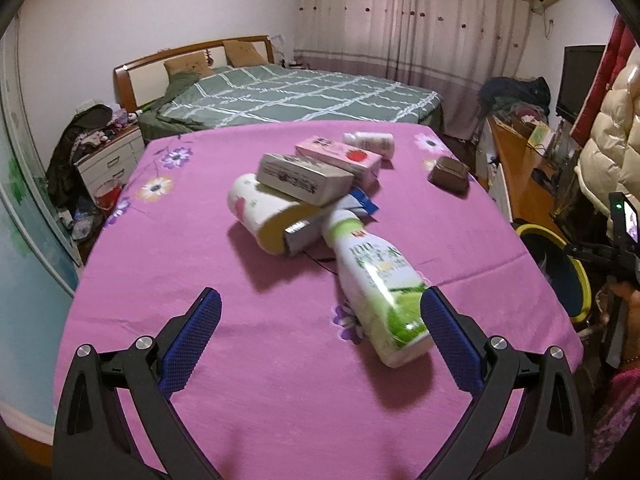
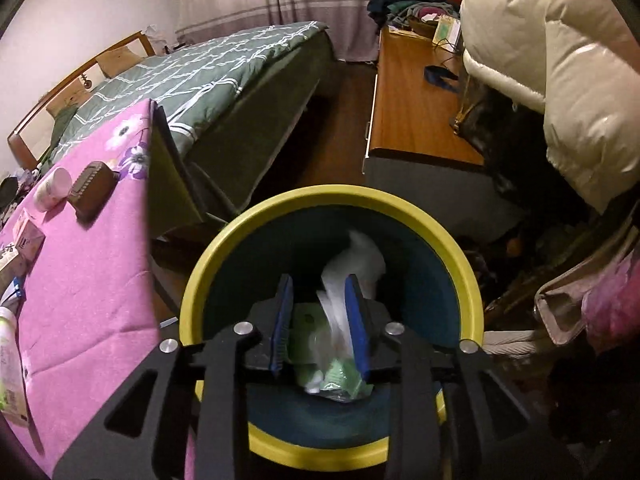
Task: Collect trash
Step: 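Carry the tissue over the yellow bin and open the right gripper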
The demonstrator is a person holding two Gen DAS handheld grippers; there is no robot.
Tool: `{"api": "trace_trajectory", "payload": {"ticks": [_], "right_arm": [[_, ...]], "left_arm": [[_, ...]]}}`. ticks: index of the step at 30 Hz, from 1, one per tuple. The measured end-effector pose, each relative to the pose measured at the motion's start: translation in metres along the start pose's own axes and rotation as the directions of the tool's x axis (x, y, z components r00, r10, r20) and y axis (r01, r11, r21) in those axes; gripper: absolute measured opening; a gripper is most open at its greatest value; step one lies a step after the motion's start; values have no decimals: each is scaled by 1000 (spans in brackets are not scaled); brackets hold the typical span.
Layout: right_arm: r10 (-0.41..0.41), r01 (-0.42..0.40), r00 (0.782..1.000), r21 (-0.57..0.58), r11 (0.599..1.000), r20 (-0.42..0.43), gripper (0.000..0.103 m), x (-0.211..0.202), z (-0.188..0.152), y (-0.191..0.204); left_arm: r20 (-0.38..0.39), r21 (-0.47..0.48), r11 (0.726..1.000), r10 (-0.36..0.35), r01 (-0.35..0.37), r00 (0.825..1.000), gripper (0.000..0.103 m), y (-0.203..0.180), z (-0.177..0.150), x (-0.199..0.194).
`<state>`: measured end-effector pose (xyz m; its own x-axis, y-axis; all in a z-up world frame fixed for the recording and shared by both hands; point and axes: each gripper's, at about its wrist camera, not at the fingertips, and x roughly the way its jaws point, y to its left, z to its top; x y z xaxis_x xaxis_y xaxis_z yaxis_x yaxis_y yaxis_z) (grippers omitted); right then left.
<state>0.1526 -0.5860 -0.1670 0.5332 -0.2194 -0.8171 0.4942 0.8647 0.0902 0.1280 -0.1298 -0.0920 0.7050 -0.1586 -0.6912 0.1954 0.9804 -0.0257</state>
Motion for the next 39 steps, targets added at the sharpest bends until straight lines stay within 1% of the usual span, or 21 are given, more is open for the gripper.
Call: {"api": "trace_trajectory", "payload": {"ticks": [3,6,8,11,15,18,21,25,28,31,33,36,39], "right_arm": [[14,-14,1000,-1,1000,-2,27,1,-1,1],[28,-28,1000,-7,1000,0,28,2,-1,4],[34,-34,999,-8,999,2,28,2,0,6],[44,-44,999,-9,999,9,29,-1,1,7],[50,-50,999,-7,999,18,30,-5,2,4],[52,-52,998,0,999,22,31,-7,3,1],[54,-54,998,5,999,23,32,-7,2,-2],[64,-64,998,9,998,21,32,-8,1,-3],[74,-74,997,1,997,23,32,-9,0,-1],[84,-84,996,-5,996,23,32,-8,1,0],[92,-92,996,-3,996,22,32,-6,1,0],[104,-104,994,-2,995,19,32,-3,2,2],[114,-114,993,-2,994,14,33,0,2,3]], "left_arm": [[-17,14,999,-44,45,999,98,-12,-5,4],[-48,32,994,-103,105,994,98,-26,-12,9],[-80,38,988,-146,149,986,98,-36,-17,17],[-112,39,981,-186,191,976,98,-46,-24,29],[-151,40,967,-243,251,958,98,-65,-29,49],[-150,51,957,-274,285,950,98,-78,-25,55],[-133,72,940,-322,333,937,98,-99,-15,60],[-126,104,929,-341,355,931,98,-121,-4,71],[-129,103,929,-341,354,931,98,-125,-1,71],[-117,114,942,-303,316,946,98,-119,0,65],[-115,95,951,-283,294,952,98,-108,3,63],[-116,60,959,-270,278,956,98,-93,8,65],[-117,47,961,-267,274,957,98,-94,11,69]]}}
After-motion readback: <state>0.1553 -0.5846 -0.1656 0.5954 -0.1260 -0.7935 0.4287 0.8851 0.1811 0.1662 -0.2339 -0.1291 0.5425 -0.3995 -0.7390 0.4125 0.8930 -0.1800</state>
